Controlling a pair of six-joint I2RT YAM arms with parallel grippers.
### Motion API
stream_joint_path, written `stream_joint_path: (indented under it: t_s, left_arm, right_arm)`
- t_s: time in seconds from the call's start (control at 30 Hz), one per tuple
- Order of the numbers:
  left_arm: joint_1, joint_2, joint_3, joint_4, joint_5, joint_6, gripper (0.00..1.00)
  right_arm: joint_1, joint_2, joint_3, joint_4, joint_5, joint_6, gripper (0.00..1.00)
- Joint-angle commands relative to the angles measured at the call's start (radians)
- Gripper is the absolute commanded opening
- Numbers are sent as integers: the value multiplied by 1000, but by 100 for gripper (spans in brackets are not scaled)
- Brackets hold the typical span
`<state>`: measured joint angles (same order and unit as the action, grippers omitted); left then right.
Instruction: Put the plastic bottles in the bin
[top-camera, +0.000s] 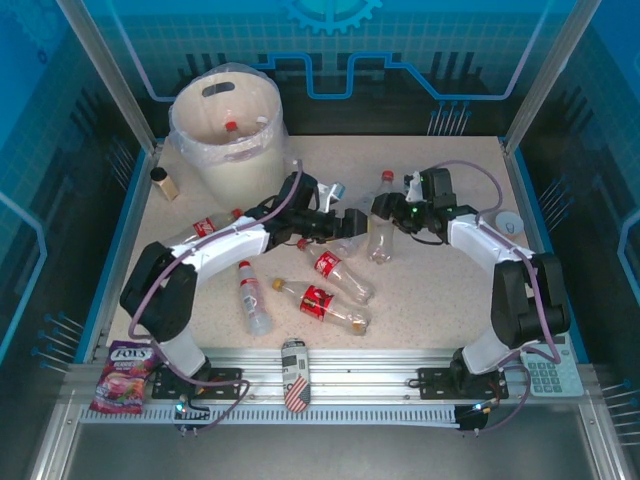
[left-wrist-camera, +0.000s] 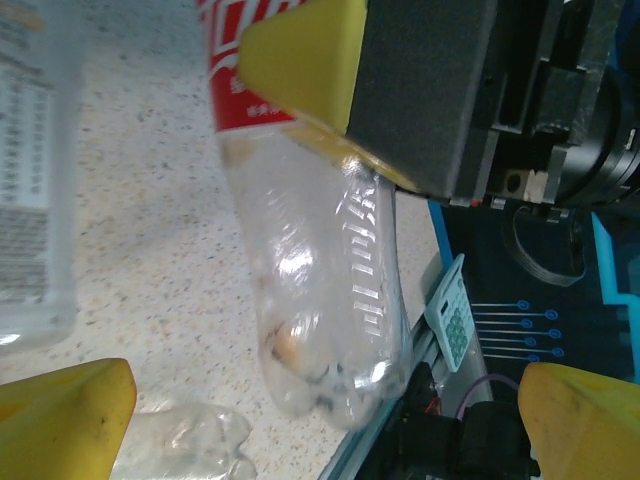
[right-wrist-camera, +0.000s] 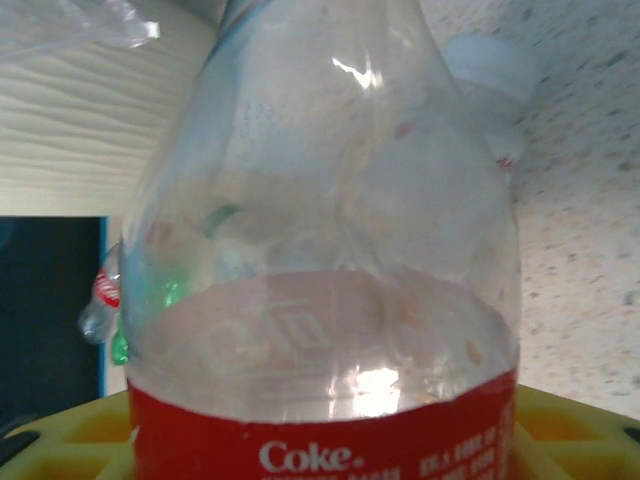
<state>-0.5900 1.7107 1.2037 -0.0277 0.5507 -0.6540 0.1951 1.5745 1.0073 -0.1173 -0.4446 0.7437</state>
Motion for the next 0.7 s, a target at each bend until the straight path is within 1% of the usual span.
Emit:
stream_joint_path:
  t_s: [0.0,0.2,0.37,0.43,0.53,0.67]
  left_arm:
    - [-20,47,68,63,61,-24,99]
    - [-59,126,140,27,59,-20,96]
    - [-73,147,137,38,49,-29,91]
    - [-73,153,140,41,49,-32,87]
    - [-74,162,146,40,40,-30,78]
    - [-73,174,157,44,32,-38,63]
  right_arm:
    - [-2,-39,-22,80,-104,58,59]
    - [-1,-32,-35,154,-145,114,59]
    - [0,-20,-36,226,-172,165,59]
    - [4,-13,-31,235,-179,173,59]
    - [11,-7,-21,237,-180,176,59]
    - [15,-4,-17,236,-177,176,59]
